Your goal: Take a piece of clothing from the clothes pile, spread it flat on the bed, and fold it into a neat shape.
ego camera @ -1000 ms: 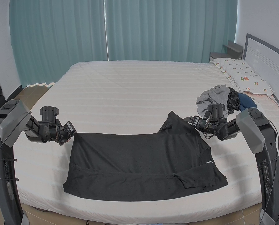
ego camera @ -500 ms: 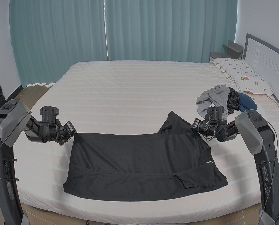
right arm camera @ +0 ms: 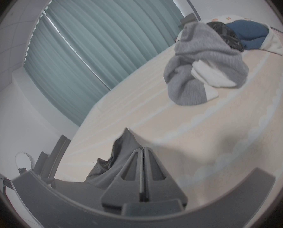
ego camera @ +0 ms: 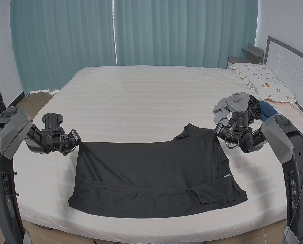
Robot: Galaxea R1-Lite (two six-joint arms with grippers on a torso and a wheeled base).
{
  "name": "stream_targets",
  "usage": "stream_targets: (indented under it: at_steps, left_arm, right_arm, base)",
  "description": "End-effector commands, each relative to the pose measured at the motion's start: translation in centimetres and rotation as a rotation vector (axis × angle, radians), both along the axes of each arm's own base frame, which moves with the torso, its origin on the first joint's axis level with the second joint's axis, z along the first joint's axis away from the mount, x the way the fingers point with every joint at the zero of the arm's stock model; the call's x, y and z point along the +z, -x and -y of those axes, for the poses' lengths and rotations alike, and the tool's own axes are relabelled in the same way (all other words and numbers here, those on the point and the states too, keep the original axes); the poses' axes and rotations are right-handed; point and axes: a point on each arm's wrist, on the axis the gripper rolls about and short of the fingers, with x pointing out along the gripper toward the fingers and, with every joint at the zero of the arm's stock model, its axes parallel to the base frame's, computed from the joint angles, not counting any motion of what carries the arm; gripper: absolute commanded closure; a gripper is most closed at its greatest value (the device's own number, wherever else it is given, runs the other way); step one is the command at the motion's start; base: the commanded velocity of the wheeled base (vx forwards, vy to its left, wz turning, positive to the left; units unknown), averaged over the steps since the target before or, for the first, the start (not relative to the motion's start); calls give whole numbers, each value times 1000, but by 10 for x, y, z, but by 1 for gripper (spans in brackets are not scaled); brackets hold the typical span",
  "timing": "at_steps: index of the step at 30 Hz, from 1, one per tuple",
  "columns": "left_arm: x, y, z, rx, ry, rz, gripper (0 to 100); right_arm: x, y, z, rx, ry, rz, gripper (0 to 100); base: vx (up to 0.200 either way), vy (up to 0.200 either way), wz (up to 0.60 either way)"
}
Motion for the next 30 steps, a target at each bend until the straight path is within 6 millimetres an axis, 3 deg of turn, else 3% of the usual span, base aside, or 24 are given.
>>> stream_targets:
  at_steps: [1, 23, 30]
  left_arm:
    - [8, 2, 1, 1, -4, 14, 100]
    - [21, 7, -1, 10, 3, 37, 100]
    - [18, 7, 0, 2, -9, 38, 100]
  right_arm:
    - [13, 8, 5, -33, -19, 9, 100]
    - [21, 16, 7, -76, -74, 72, 100]
    - [8, 24, 5, -81, -79, 13, 100]
  base:
    - [0, 0, 0]
    - [0, 0, 0]
    - [0, 0, 0]
